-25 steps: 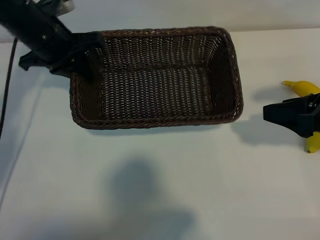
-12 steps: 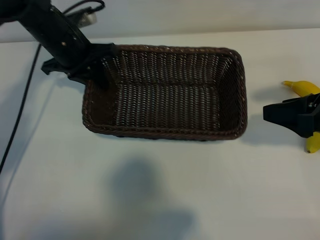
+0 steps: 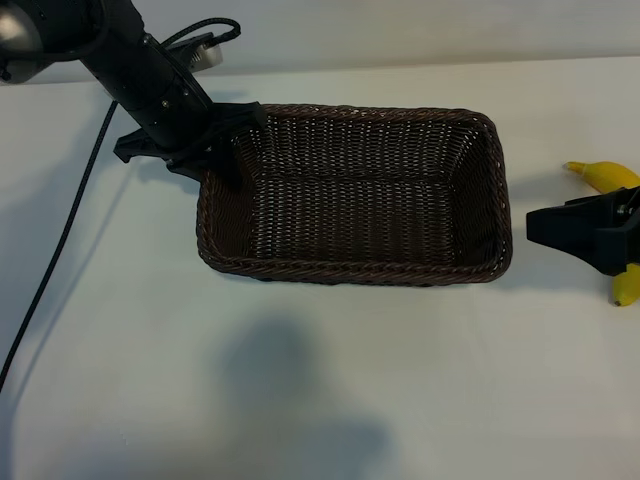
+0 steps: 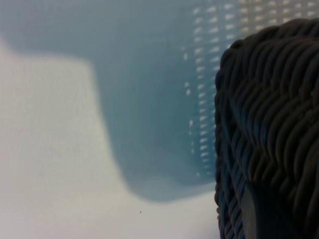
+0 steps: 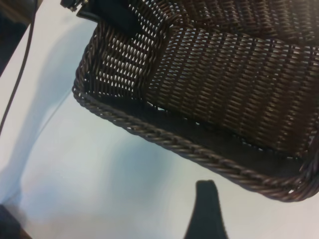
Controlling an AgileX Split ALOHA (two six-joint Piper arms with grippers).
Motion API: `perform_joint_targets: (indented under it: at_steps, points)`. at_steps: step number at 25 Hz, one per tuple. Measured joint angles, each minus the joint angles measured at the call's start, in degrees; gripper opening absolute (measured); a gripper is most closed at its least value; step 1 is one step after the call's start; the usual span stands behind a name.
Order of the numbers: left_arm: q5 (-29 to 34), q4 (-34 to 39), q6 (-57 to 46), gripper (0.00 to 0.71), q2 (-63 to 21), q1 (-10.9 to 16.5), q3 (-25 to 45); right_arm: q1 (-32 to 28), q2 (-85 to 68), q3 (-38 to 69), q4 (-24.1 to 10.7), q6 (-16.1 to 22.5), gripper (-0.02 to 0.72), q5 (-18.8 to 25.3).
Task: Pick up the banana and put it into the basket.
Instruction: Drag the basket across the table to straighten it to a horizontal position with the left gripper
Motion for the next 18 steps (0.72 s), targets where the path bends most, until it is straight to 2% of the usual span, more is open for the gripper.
perform_joint_targets:
  at_steps: [18]
  points:
    - [-0.06, -0.38, 2.17, 0.159, 3.77, 0.0, 0.0, 0.0, 0.0, 0.0, -0.05, 0.0, 0.559, 0.0]
